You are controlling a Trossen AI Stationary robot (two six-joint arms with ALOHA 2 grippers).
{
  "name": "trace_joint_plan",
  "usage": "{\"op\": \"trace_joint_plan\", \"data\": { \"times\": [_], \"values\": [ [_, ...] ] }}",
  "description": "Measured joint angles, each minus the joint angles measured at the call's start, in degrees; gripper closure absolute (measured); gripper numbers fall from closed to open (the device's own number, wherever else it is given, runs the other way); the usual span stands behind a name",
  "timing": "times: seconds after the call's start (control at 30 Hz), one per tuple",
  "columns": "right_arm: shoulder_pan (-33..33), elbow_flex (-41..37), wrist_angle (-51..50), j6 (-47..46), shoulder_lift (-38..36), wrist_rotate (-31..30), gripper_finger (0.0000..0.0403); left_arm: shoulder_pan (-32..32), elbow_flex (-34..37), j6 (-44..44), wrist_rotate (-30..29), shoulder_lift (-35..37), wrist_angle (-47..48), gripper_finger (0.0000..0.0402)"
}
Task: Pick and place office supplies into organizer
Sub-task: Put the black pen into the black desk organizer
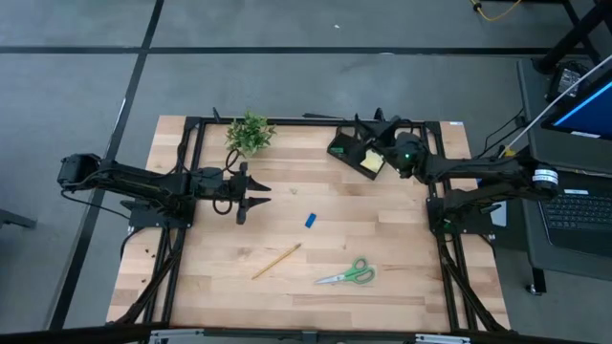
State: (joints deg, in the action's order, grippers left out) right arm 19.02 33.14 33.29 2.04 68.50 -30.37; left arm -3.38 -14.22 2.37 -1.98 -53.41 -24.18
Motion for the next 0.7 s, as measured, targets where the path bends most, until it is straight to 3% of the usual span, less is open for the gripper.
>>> {"op": "trace_joint_plan", "data": {
  "times": [0.2, 0.7],
  "values": [
    [3.3, -2.3, 6.7, -0.1, 3.0, -0.1, 0.0375, 0.0, 0.0, 0.0, -0.1, 0.0, -0.1, 0.0261],
    [7.5, -2.4, 27.1, 4.5, 21.1, 2.0, 0.0375, 0.0, 0.0, -0.1, -0.2, 0.0, -1.4, 0.0261]
  ]
}}
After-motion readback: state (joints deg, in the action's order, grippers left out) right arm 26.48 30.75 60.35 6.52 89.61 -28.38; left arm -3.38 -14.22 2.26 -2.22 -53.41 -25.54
